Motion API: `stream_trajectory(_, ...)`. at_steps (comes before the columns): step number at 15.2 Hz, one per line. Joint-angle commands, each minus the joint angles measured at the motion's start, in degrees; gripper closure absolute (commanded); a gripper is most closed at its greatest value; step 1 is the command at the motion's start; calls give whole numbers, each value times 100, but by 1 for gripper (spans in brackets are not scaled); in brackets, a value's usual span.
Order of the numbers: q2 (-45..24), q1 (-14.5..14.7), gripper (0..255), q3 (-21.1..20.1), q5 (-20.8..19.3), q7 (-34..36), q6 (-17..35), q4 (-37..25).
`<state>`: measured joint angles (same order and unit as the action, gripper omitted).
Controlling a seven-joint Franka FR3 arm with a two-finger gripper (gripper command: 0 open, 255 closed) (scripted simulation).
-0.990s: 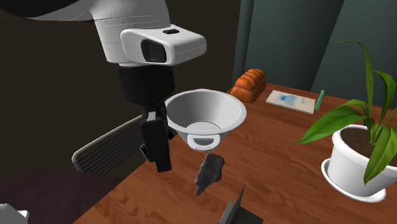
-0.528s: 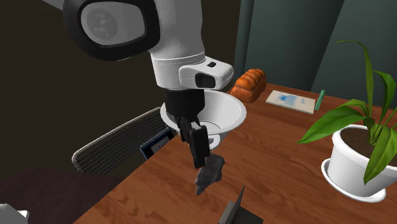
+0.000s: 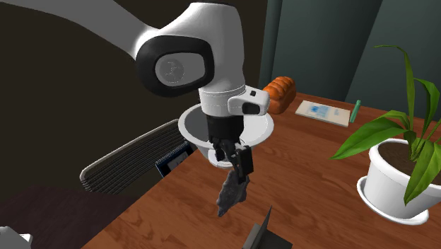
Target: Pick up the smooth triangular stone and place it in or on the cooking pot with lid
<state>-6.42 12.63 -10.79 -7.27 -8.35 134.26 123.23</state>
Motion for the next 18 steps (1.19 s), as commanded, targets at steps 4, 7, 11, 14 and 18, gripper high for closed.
stream_trajectory(4,-307,11,0,24,-118,69,333,31)
stream_trajectory(7,-395,13,0,36,-154,94,437,50)
stream_trajectory(11,-395,12,0,35,-155,94,437,50)
stream_trajectory(14,-408,18,255,33,-162,107,448,48)
stream_trajectory(18,-410,9,255,38,-158,88,442,39)
